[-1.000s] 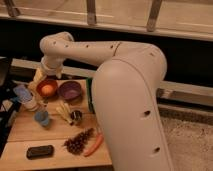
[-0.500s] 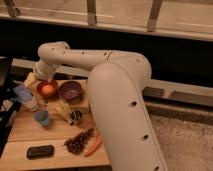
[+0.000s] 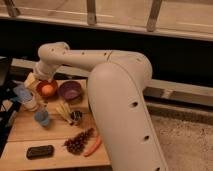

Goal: Place sponge in metal cup

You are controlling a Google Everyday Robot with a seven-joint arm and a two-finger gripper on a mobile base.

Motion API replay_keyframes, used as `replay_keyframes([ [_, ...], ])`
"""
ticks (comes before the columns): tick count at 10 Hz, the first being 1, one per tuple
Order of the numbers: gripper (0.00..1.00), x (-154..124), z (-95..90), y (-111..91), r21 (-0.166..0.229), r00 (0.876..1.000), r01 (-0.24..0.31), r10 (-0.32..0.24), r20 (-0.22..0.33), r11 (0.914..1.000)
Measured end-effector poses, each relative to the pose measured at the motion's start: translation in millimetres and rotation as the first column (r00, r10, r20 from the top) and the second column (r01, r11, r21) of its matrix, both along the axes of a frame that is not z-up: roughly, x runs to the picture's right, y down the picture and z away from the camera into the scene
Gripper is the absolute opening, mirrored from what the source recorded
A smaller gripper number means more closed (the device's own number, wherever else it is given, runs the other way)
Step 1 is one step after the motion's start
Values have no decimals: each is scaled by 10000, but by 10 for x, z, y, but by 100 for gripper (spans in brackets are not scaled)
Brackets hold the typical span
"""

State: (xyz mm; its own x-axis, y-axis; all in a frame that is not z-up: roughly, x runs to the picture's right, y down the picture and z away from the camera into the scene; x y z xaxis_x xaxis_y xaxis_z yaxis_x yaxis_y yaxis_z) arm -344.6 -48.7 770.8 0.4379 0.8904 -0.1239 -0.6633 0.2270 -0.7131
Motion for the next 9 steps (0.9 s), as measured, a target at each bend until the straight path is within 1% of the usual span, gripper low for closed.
replay_keyframes([
  [2, 74, -197, 72, 58, 274, 9999, 58, -62, 153, 9996],
  [3, 74, -228, 99, 40, 369, 9998, 69, -76, 183, 9993],
  [4, 74, -268, 160, -7, 555, 9996, 140, -154, 245, 9984],
  [6, 74, -493, 225, -52, 714, 9975, 208, -256, 660, 9972],
  [7, 74, -575, 291, -76, 738, 9957, 255, -319, 871, 9969],
  [9, 74, -846, 397, -57, 687, 9883, 404, -500, 1440, 9968],
])
